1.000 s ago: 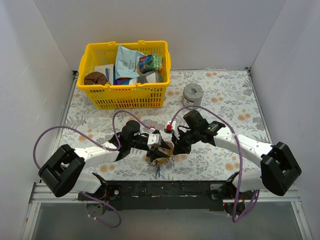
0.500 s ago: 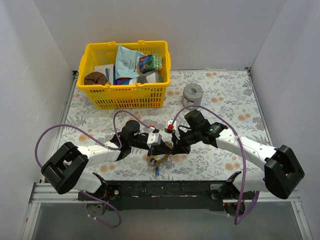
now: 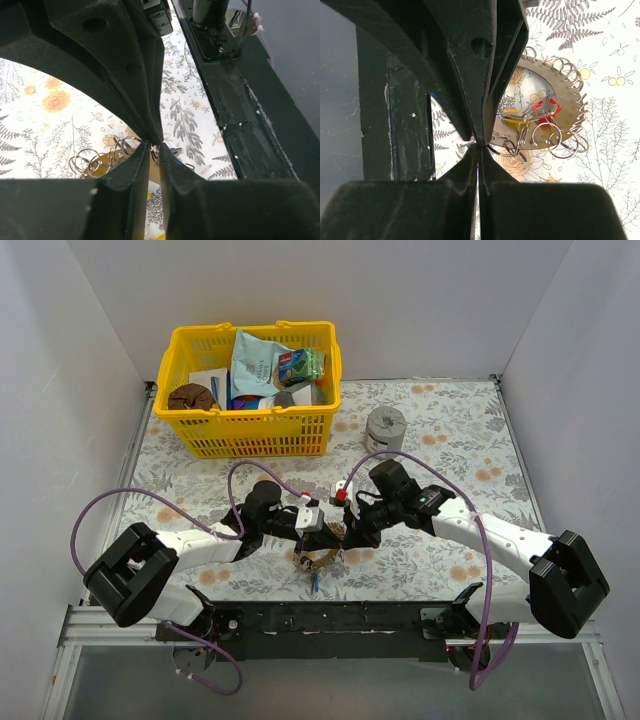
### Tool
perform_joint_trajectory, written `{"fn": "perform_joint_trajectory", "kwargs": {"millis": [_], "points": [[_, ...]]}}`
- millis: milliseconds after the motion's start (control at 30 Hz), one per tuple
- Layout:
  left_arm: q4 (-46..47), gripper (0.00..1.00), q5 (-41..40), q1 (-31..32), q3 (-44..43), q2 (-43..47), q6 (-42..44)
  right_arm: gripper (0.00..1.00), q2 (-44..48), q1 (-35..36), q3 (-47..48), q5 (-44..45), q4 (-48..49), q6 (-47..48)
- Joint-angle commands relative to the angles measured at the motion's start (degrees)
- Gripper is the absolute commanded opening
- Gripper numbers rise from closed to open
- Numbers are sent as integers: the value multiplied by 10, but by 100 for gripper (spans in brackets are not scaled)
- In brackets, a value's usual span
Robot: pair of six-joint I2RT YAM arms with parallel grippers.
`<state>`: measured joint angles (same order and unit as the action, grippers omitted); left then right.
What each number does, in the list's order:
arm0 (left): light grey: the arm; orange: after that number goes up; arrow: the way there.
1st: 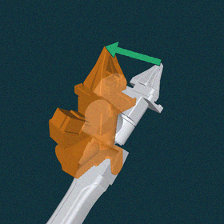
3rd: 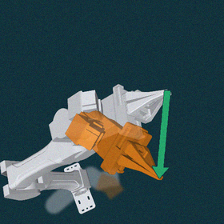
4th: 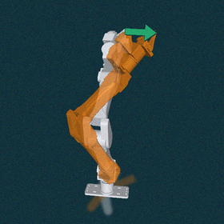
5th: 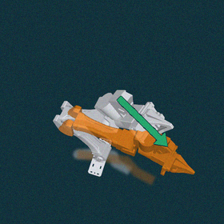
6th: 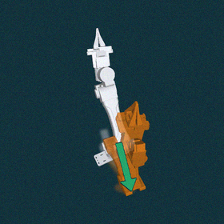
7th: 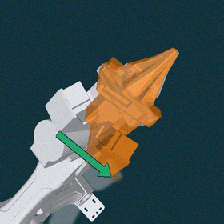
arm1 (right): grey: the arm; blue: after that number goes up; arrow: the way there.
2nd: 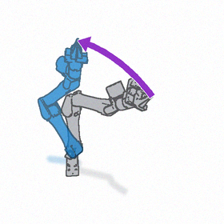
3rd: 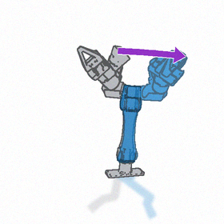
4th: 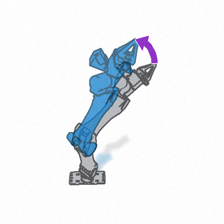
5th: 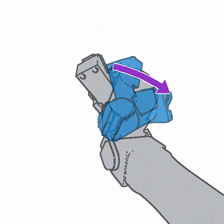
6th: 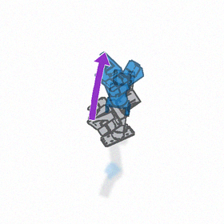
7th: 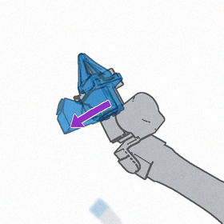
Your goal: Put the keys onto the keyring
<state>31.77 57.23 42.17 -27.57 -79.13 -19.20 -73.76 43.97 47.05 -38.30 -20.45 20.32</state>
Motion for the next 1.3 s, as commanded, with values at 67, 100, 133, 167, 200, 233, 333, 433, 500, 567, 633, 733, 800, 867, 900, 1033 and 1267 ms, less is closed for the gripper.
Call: {"fn": "perform_joint_trajectory", "kwargs": {"millis": [67,100,133,167,200,233,333,433,500,567,633,733,800,867,900,1033,1267], "points": [[-11,0,9,1,-6,-3,6,1,19,2,11,-12,33,-3],[-9,0,10,1,-7,-3,4,1,18,2,11,-12,32,-3],[-10,0,10,1,-8,-3,2,1,17,2,12,-12,32,-3],[-10,0,11,1,-9,-4,2,1,15,2,11,-12,32,-2],[-7,0,13,1,-9,-4,0,1,14,2,12,-12,32,-3],[-6,0,13,1,-9,-5,0,1,14,1,12,-12,33,-3],[17,0,10,1,1,-5,-18,1,14,2,9,-10,40,-6],[82,0,-3,1,25,-1,-58,8,24,2,-1,-5,58,-17],[137,0,-13,1,39,1,-82,18,40,2,-8,10,72,-29],[166,0,-33,1,57,1,-110,27,55,2,-20,34,90,-52],[210,0,-48,1,67,0,-126,32,69,0,-25,53,97,-60],[286,0,-77,-2,97,-1,-164,36,85,-5,-40,64,110,-75],[351,0,-99,-5,121,-1,-195,36,93,-7,-51,58,124,-84],[384,0,-117,-9,132,1,-211,36,101,-11,-57,46,131,-88],[418,0,-129,-10,145,1,-223,36,103,-11,-63,24,141,-90],[505,0,-151,-15,171,2,-254,35,101,-11,-71,-29,160,-94],[609,0,-177,-24,196,-12,-297,34,78,-11,-69,-76,176,-99]]}}
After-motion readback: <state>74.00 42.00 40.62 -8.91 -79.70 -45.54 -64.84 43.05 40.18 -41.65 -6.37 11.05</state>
